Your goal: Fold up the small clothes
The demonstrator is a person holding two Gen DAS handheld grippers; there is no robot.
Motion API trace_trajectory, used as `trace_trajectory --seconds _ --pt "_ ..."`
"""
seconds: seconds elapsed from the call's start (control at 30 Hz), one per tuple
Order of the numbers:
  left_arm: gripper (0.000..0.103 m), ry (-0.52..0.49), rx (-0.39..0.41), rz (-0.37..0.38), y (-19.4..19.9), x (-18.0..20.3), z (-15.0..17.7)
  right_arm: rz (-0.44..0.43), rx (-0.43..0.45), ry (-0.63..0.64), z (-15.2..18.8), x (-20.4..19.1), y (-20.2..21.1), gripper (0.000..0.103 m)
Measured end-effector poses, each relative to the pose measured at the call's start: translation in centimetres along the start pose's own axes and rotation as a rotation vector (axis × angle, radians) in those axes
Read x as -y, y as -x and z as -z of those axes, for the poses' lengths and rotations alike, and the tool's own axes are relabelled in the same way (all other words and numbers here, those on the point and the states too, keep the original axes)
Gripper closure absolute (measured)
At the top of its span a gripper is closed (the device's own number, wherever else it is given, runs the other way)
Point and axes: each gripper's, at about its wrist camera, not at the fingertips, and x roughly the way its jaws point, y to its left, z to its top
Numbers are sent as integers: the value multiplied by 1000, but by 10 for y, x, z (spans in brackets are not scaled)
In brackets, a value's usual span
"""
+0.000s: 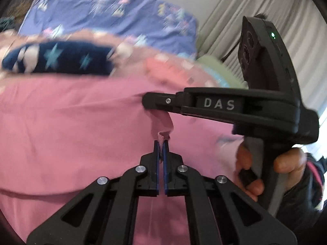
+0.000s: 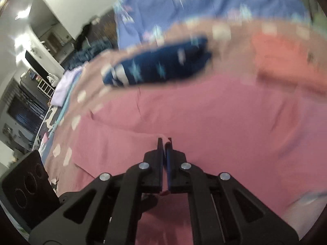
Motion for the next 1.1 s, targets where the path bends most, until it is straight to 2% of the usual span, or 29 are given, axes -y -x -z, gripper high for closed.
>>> trace_trajectory --seconds 0.07,0.13,0.3,0.33,0.37,0.4,0.43,0.47,0.5,0.6,0.77,0.8,0.83,0.87,0.93,1.0,1.1 --pt "101 -34 43 35 4 20 -18 54 80 56 -18 -4 29 100" --pt "101 -74 64 42 0 36 -25 99 99 79 -25 1 41 100" --pt "98 -63 16 24 -45 47 -23 153 35 18 -24 50 16 99" --pt "87 -52 2 0 -55 43 -20 164 28 -3 -22 60 9 97" --pt "78 -42 -15 -29 -60 38 -16 180 30 -26 -19 67 7 92" --pt "65 -26 -33 -59 -62 31 -11 202 37 -59 -16 75 5 85" --pt "60 -8 -38 -76 -58 24 -7 208 40 -105 -10 85 5 80" --pt "59 -9 -29 -83 -49 18 -3 190 37 -133 -4 91 8 72" --pt "55 -19 -22 -90 -43 14 -1 172 34 -145 1 94 12 71" --pt "46 -56 27 -203 -6 -3 5 136 9 -118 18 92 22 71" --pt "40 -44 98 -460 62 -52 20 143 -75 -75 43 82 13 71" --pt "40 -23 111 -493 74 -63 24 143 -83 -78 45 82 9 73" --pt "40 16 120 -523 90 -78 30 148 -86 -80 47 82 3 79" --pt "39 54 122 -542 104 -91 37 148 -80 -76 48 81 -1 102" --pt "40 137 112 -589 122 -119 46 171 -64 -70 47 79 -1 103" --pt "40 198 79 -619 131 -141 54 214 2 -71 42 76 12 103" --pt "40 207 48 -608 130 -154 56 271 16 -51 39 78 19 103"
